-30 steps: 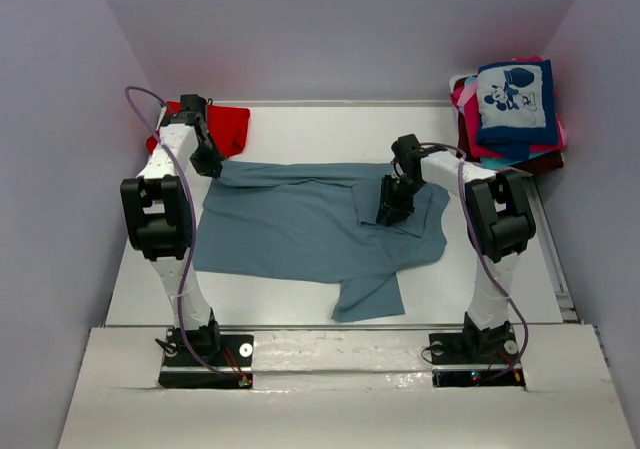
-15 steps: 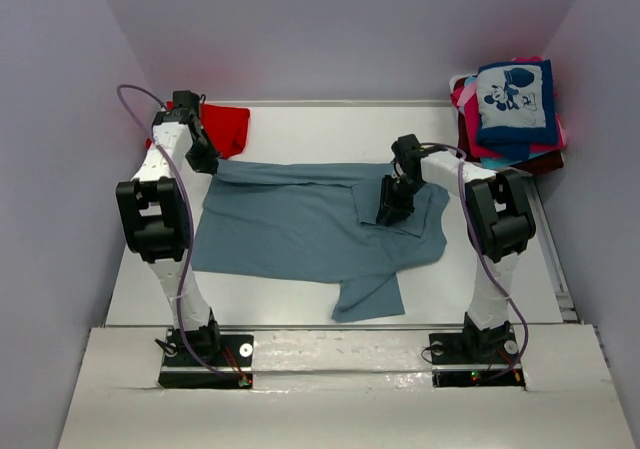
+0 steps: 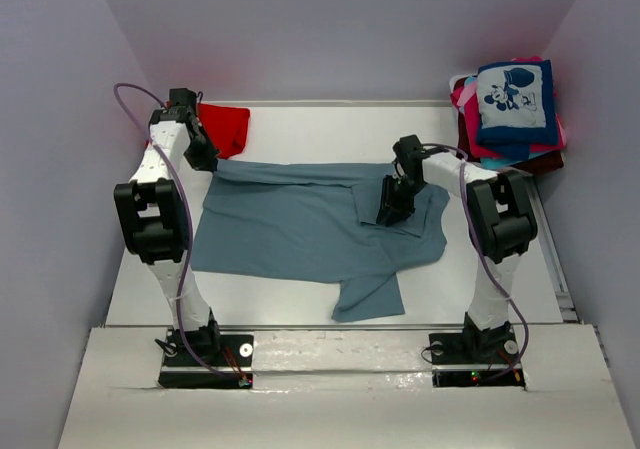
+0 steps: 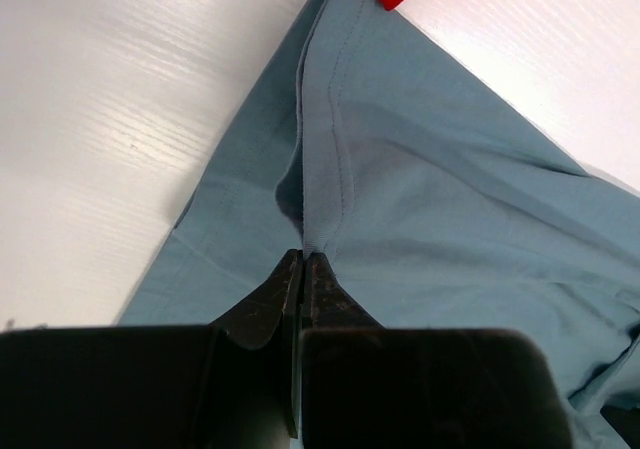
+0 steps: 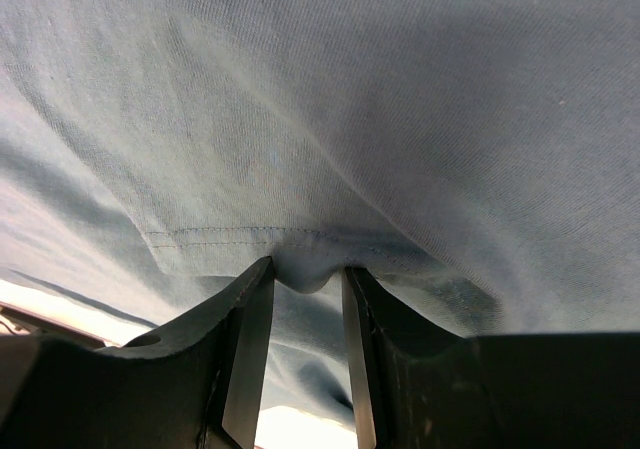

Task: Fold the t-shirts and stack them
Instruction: Fold the flattened tshirt in 1/3 of the way

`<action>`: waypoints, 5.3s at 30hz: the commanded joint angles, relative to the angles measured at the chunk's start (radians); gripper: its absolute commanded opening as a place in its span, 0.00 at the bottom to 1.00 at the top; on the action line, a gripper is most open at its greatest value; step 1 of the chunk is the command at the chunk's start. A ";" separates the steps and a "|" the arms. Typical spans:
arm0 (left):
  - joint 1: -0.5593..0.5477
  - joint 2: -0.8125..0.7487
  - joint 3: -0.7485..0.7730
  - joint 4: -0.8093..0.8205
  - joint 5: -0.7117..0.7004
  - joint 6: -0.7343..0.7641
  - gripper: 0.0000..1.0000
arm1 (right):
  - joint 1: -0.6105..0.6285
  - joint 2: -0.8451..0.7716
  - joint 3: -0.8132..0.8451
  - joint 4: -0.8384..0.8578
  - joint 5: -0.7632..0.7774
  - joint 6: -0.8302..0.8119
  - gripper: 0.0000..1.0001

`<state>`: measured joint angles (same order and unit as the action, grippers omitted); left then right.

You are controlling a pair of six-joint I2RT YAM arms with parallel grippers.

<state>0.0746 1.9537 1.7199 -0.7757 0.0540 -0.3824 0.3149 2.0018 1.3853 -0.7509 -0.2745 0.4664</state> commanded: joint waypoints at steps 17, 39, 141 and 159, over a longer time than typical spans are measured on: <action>0.016 -0.064 0.040 -0.023 0.010 0.011 0.06 | -0.017 0.048 -0.146 0.015 0.139 0.011 0.40; 0.025 -0.070 0.009 -0.045 0.000 0.005 0.06 | -0.036 0.041 -0.163 0.013 0.141 0.017 0.40; -0.038 0.327 0.233 -0.086 0.035 -0.012 0.68 | -0.194 -0.185 -0.083 -0.137 0.104 -0.054 0.42; -0.038 0.269 0.322 -0.099 0.066 -0.006 0.68 | -0.194 -0.088 0.168 -0.108 0.090 -0.029 0.47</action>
<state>0.0349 2.2681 1.9739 -0.8558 0.1219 -0.4049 0.1303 1.8610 1.4876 -0.8890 -0.1730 0.4267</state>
